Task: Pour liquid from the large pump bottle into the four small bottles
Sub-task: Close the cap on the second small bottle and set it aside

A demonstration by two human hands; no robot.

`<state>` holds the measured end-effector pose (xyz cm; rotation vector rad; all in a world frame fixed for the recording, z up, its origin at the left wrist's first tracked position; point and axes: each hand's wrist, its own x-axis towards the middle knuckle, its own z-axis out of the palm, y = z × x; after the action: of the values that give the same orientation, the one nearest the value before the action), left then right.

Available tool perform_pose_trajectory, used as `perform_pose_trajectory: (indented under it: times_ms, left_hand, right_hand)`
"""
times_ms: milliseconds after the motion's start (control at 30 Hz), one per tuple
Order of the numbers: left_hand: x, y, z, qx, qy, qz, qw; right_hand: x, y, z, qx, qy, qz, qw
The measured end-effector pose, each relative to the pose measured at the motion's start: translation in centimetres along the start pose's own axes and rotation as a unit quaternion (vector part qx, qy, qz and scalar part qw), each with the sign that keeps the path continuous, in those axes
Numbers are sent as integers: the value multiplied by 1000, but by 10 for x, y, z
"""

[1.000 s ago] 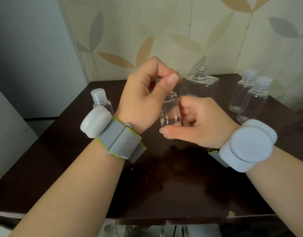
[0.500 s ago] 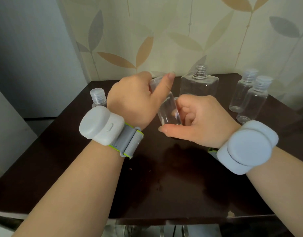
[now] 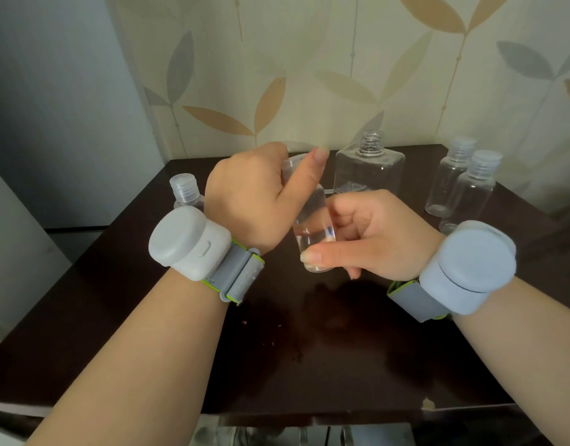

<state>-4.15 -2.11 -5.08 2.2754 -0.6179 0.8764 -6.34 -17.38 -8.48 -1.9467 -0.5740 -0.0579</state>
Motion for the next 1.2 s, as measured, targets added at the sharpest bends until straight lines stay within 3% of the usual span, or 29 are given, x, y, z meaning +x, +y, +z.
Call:
perform_pose_trajectory:
  times_ms: [200,333,500,600,700,800,867,933,1033,1200]
  left_hand:
    - [0,-6,4,-98,19,10,995]
    - [0,-8,2,-206,-19,22,978]
    - [-1,-7,0,-182,-35,88,979]
    - [-2,-5,-7,-223,62,105,967]
    - [6,-13,-21,-261,239,100,930]
    - [17,-39,-40,-269,377,22,886]
    - [22,-62,-52,-246,416,-72,872]
    - [25,-82,-56,-207,413,-155,873]
    - [27,-106,-49,-116,346,-248,897]
    - [25,-119,-34,-67,197,-313,927]
  right_hand:
    - [4,-2,4,38,48,-37,997]
    - [2,-5,3,49,71,-56,995]
    - [1,-7,3,27,59,-50,997]
    - [1,-8,2,41,57,-53,996]
    - [1,-7,2,42,60,-36,997]
    - [0,-8,3,29,61,-33,997]
    - [0,-9,4,20,66,-38,997]
    - [0,-9,5,7,70,-43,997]
    - [0,-6,4,-5,70,-35,997]
    - [0,-6,5,-13,67,-26,997]
